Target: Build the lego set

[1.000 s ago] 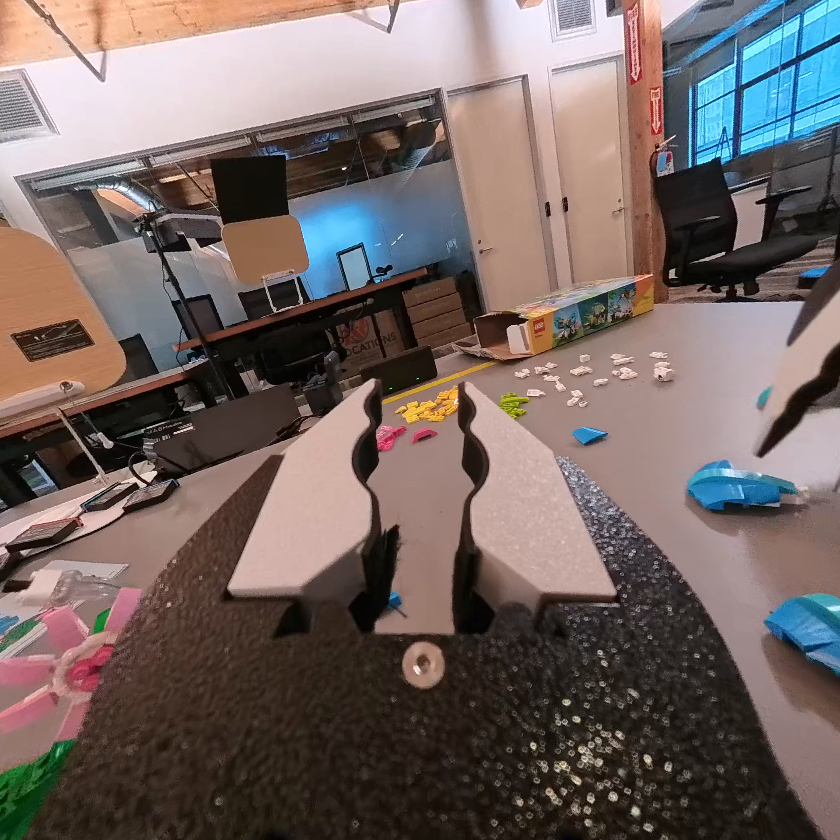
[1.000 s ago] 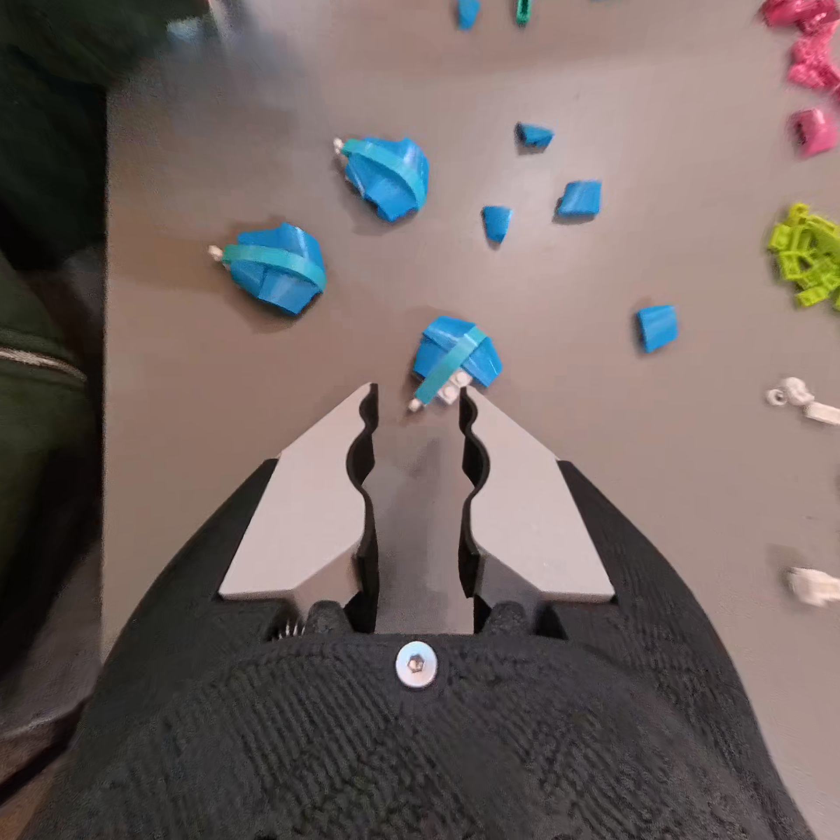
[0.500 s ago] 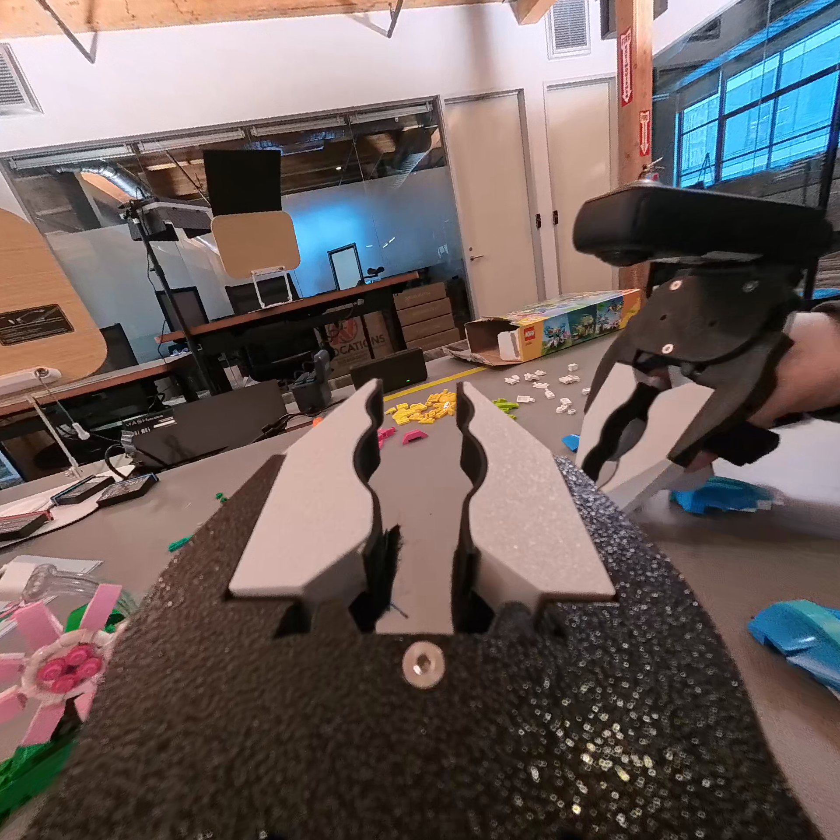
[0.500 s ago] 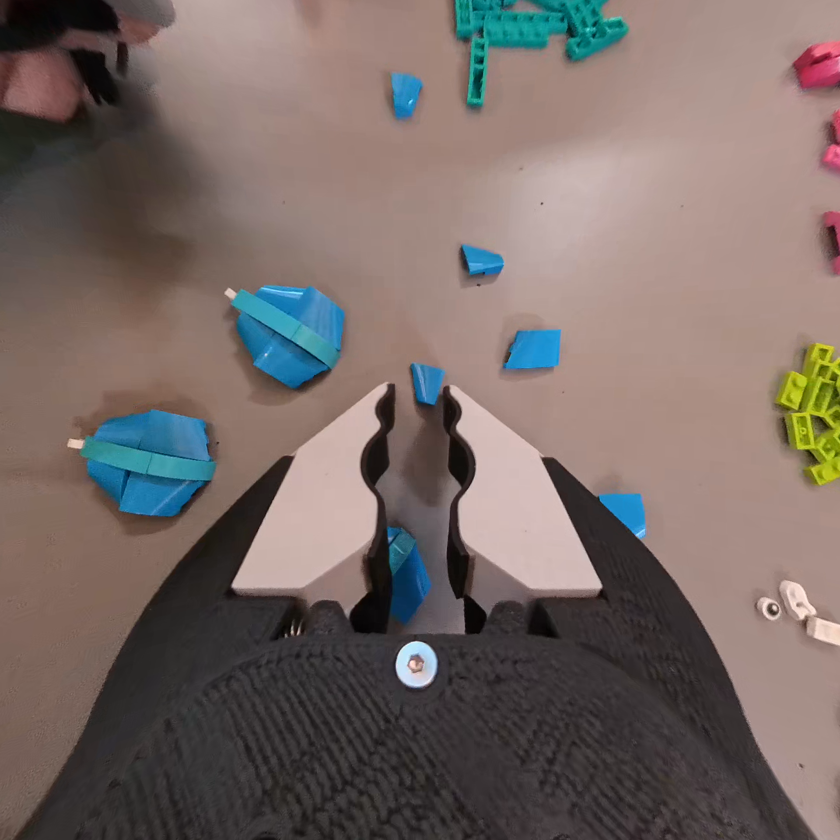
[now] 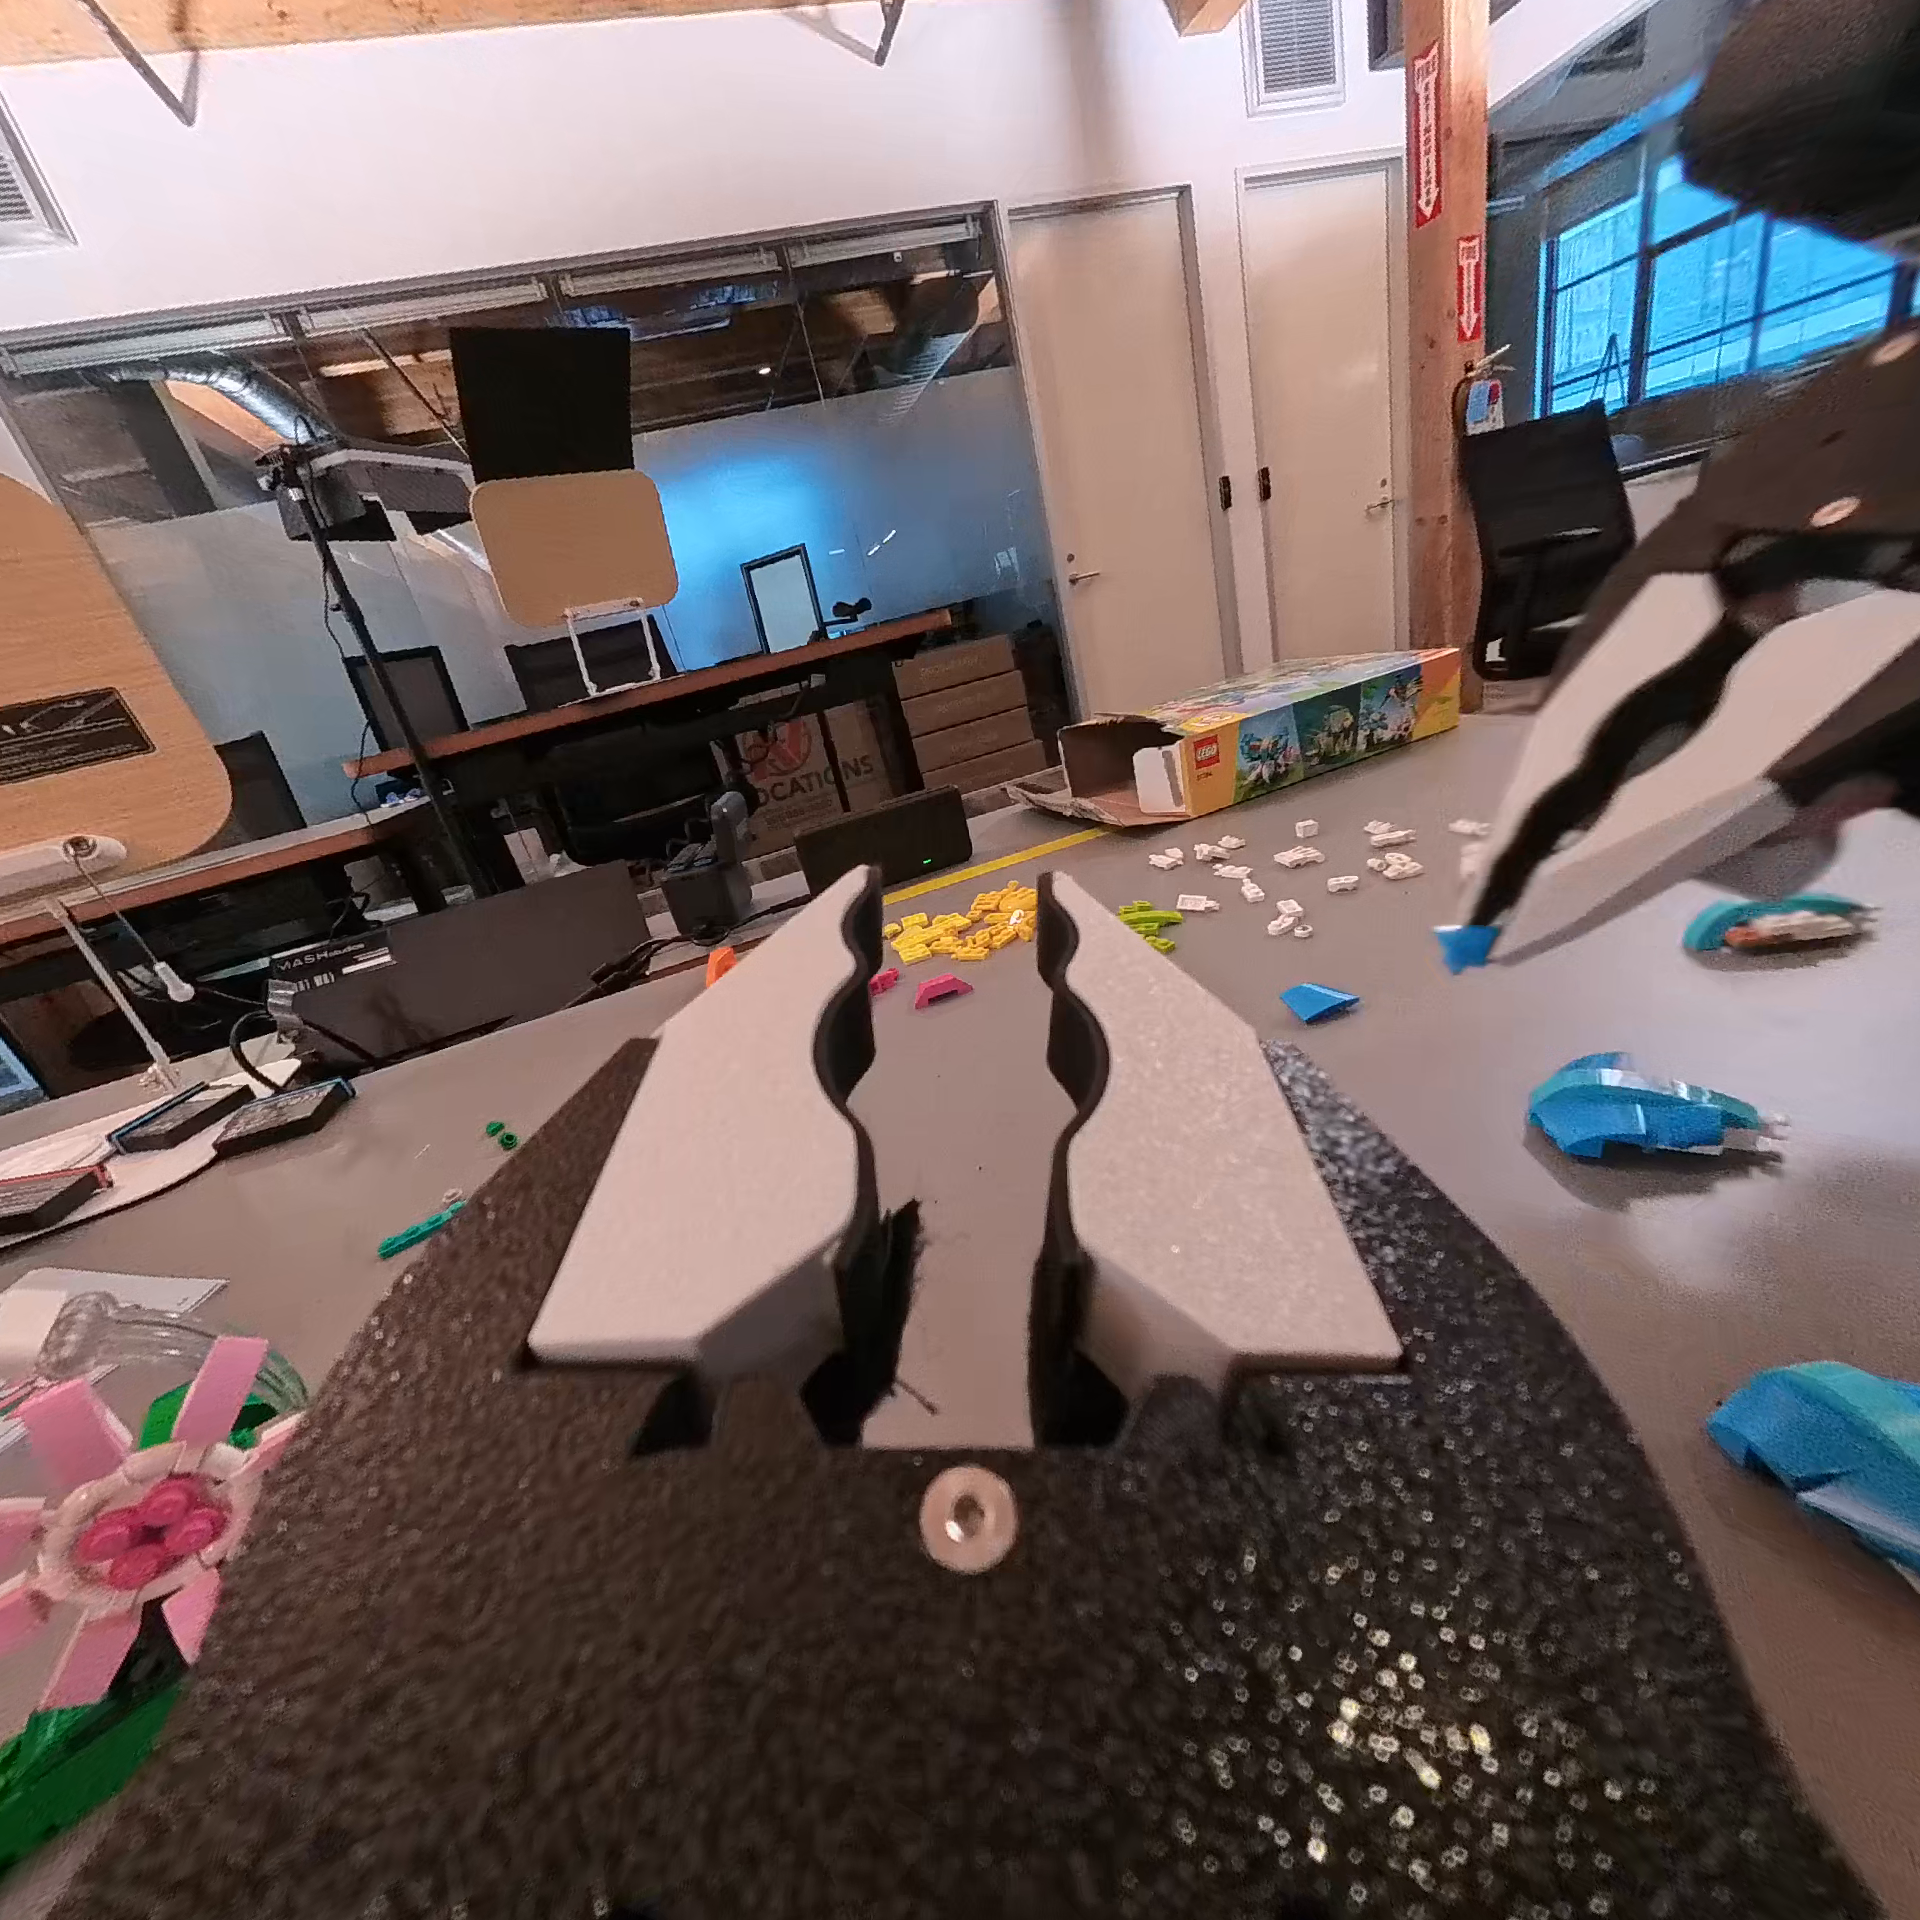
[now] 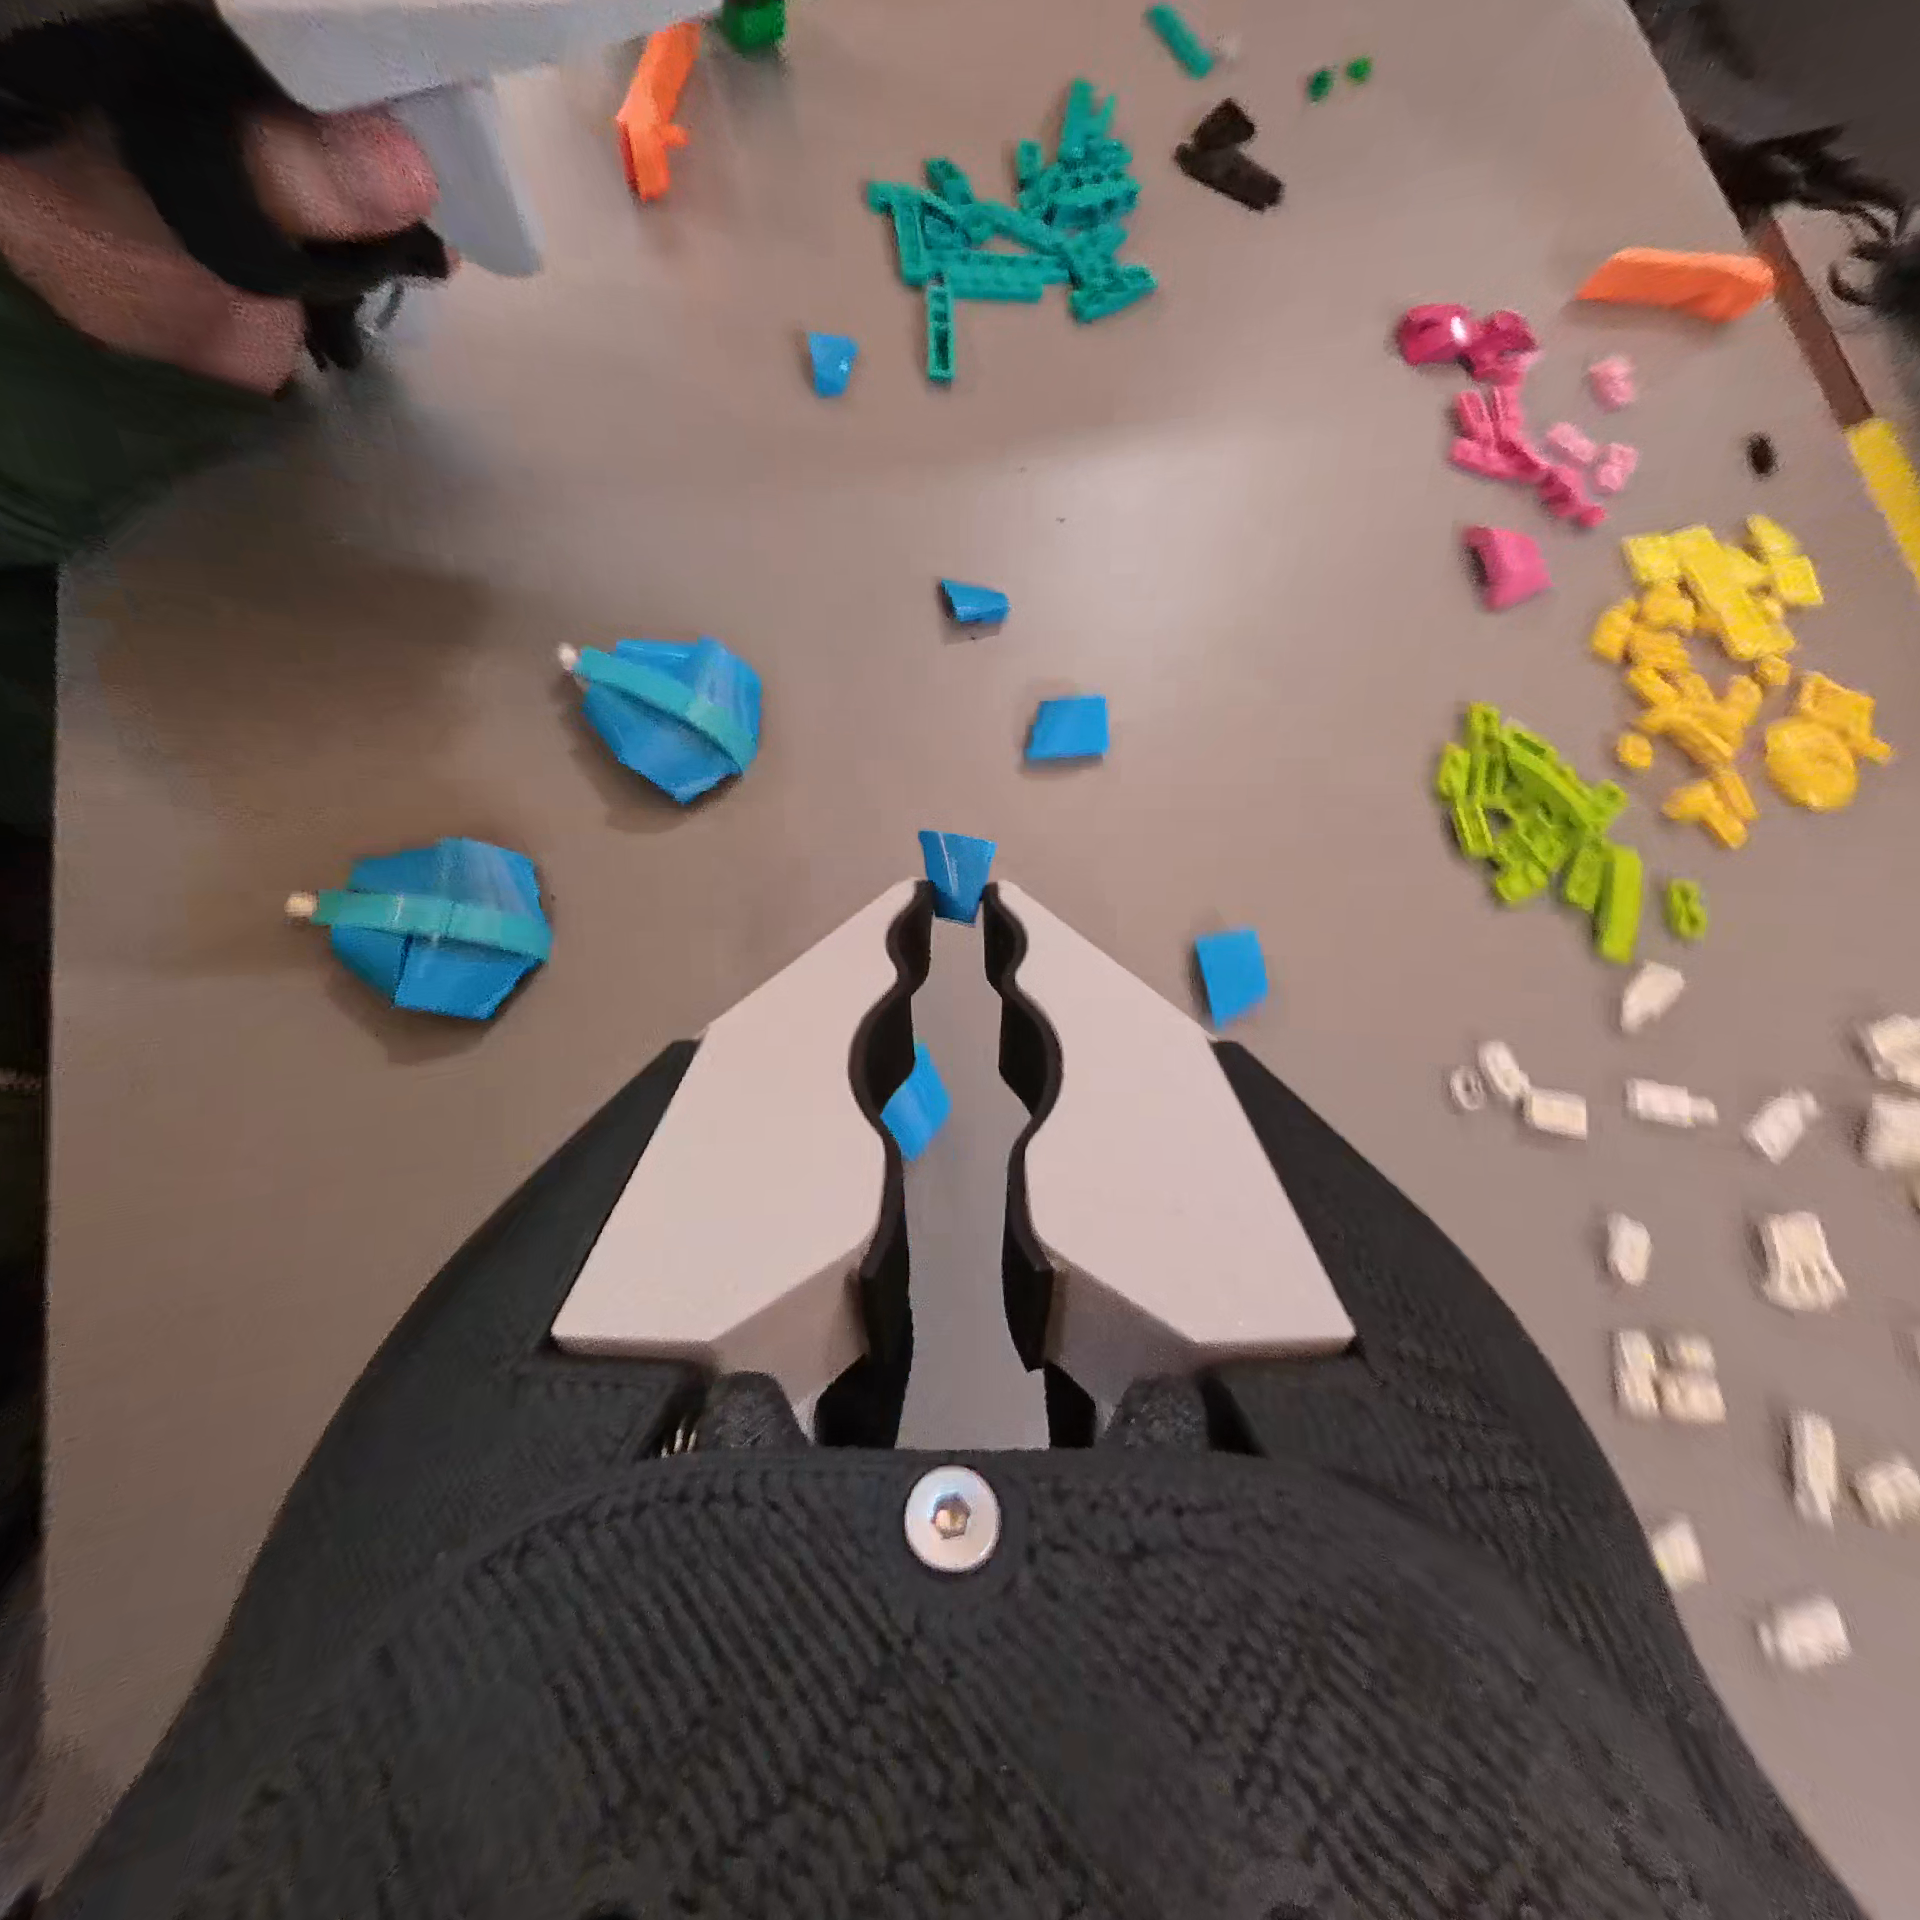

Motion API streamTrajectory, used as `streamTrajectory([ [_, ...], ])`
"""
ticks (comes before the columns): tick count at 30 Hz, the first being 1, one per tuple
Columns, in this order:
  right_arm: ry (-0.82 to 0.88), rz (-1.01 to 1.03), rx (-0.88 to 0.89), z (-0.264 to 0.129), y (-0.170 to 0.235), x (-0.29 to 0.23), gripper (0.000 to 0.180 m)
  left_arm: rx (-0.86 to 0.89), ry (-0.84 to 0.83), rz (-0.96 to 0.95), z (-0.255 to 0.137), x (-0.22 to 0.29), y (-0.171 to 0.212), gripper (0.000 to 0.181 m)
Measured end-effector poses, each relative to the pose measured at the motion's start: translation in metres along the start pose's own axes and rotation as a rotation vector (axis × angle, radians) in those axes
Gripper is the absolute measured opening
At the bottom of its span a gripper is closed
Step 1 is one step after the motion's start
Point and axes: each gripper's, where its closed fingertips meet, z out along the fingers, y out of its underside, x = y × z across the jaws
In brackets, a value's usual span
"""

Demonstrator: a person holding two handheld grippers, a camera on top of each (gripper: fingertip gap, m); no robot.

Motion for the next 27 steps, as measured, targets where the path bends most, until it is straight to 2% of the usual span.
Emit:
streamTrajectory([
  [1,0.009,0.017,-0.033,-0.007,0.011,-0.001,0.008,-0.001,0.000,0.001,0.000,0.000,0.000,0.027],
  [7,0.016,0.089,-0.104,-0.023,0.061,-0.017,0.008,-0.010,0.000,0.005,0.000,0.000,0.002,0.027],
  [13,0.033,0.136,-0.107,-0.028,0.079,-0.008,0.008,-0.014,0.000,0.006,0.001,0.000,0.002,0.026],
  [18,0.036,0.119,-0.045,-0.009,0.049,0.013,0.008,-0.019,-0.023,0.005,0.000,-0.004,0.003,0.026],
  [23,-0.135,0.030,-0.150,0.040,0.027,0.014,0.011,-0.023,-0.050,-0.016,-0.001,-0.010,0.004,0.026],
  [27,-0.210,-0.022,-0.223,0.054,0.026,0.009,0.018,-0.020,-0.044,-0.018,-0.001,-0.009,0.004,0.026],
])
